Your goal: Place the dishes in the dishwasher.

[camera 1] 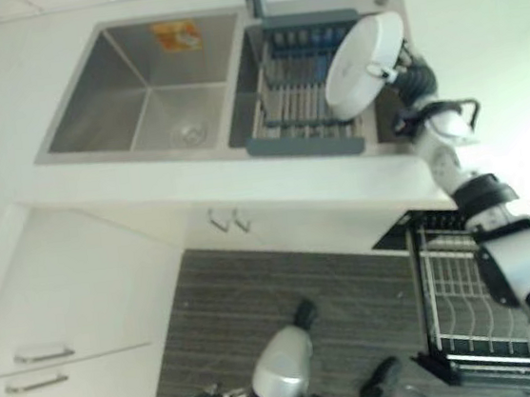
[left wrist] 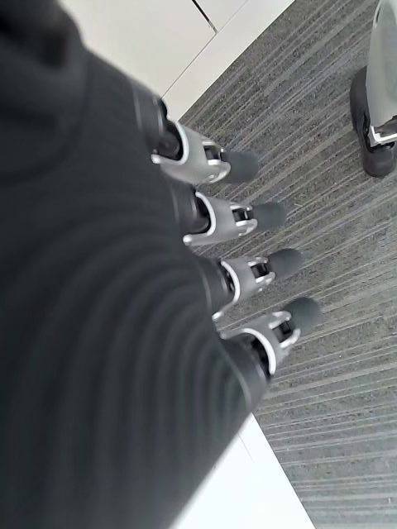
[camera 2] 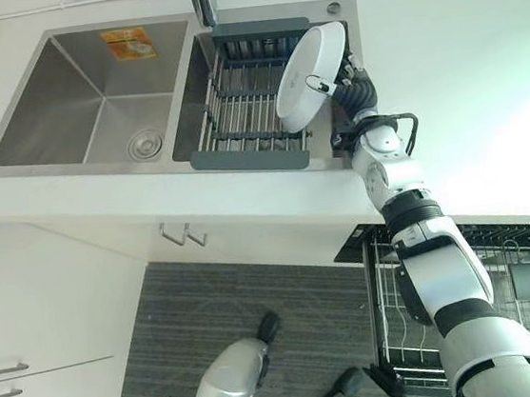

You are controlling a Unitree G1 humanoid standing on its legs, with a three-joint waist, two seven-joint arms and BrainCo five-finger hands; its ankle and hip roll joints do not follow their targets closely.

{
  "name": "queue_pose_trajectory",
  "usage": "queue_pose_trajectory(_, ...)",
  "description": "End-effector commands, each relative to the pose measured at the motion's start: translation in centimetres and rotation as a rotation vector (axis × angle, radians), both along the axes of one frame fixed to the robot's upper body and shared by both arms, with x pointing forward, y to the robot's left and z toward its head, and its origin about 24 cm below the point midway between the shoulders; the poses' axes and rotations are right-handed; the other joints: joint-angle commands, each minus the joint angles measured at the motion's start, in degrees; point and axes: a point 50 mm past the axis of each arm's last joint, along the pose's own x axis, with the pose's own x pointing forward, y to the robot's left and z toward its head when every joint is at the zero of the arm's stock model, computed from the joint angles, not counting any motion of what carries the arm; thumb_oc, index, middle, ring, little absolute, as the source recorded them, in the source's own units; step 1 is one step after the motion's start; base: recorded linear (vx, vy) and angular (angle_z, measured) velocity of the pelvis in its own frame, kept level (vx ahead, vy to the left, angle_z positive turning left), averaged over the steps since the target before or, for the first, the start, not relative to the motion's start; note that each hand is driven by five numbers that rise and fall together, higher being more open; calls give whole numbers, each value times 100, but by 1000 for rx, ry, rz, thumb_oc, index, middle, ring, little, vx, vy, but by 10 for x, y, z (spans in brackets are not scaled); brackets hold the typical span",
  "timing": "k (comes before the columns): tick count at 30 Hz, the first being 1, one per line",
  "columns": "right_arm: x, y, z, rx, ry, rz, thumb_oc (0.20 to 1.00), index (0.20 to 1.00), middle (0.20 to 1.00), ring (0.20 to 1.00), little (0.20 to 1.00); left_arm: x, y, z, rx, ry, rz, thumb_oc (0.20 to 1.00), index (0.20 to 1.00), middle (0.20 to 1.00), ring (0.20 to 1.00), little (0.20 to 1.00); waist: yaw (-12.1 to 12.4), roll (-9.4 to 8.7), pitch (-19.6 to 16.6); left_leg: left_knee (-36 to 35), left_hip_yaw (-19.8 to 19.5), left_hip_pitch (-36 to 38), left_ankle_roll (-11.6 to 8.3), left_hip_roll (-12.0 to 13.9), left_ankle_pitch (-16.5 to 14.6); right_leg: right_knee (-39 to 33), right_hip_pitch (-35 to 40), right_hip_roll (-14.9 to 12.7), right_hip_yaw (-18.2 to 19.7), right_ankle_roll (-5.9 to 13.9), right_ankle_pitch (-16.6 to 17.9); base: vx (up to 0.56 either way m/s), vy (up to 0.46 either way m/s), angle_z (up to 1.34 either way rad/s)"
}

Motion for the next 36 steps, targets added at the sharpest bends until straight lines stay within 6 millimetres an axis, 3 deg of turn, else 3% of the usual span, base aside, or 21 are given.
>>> queue_pose_trajectory(1, 0, 6, 44, -78, -127, 36, 1000, 1000, 1000, 1000, 1000, -13, 9, -1, 34, 57, -30, 1000, 1000, 1000, 1000, 1000, 219, 84, -200, -675, 15, -89, 56, 41, 206, 1152, -129, -350, 278, 68, -787, 0, 0, 0)
queue_pose_trajectory(6, 2, 8, 44, 39, -93, 76, 1000, 1000, 1000, 1000, 1000, -6, 12, 2, 101, 26, -105, 1000, 1000, 1000, 1000, 1000, 244, 96, -172, -644, 4, -125, 64, 23, 210, 1216, -156, -373, 272, 51, -808, 0, 0, 0)
queue_pose_trajectory(11, 3, 9, 38, 25, -88, 75, 1000, 1000, 1000, 1000, 1000, -2, 19, 4, 221, 41, -144, 1000, 1000, 1000, 1000, 1000, 226, 115, -161, -626, 4, -139, 87, 10, 213, 1297, -194, -400, 310, 34, -836, 4, 7, 0)
queue_pose_trajectory(25, 4, 11, 48, 3, -109, 50, 1000, 1000, 1000, 1000, 1000, 2, 25, 6, 267, 47, -120, 1000, 1000, 1000, 1000, 1000, 293, 67, -64, -540, -62, -249, 152, -61, 185, 1359, -275, -432, 374, 41, -795, 23, 12, 2)
queue_pose_trajectory(26, 4, 10, 49, 1, -112, 35, 332, 332, 332, 332, 332, 3, 26, 7, 269, 44, -116, 1000, 1000, 1000, 1000, 1000, 293, 58, -54, -536, -53, -256, 156, -60, 182, 1367, -286, -435, 373, 45, -786, 0, 0, 0)
queue_pose_trajectory(27, 4, 8, 51, 5, -120, 19, 200, 200, 200, 200, 200, 3, 25, 7, 266, 45, -112, 1000, 1000, 1000, 1000, 1000, 291, 53, -53, -544, -47, -255, 158, -58, 181, 1371, -292, -439, 375, 46, -786, 0, 0, 0)
queue_pose_trajectory(36, 2, 5, 58, 11, -191, -58, 200, 200, 200, 200, 200, 3, 22, 5, 246, 35, -96, 1000, 1000, 1000, 1000, 1000, 320, 56, -67, -577, -17, -252, 159, -66, 181, 1345, -295, -467, 332, 59, -742, -8, 5, 0)
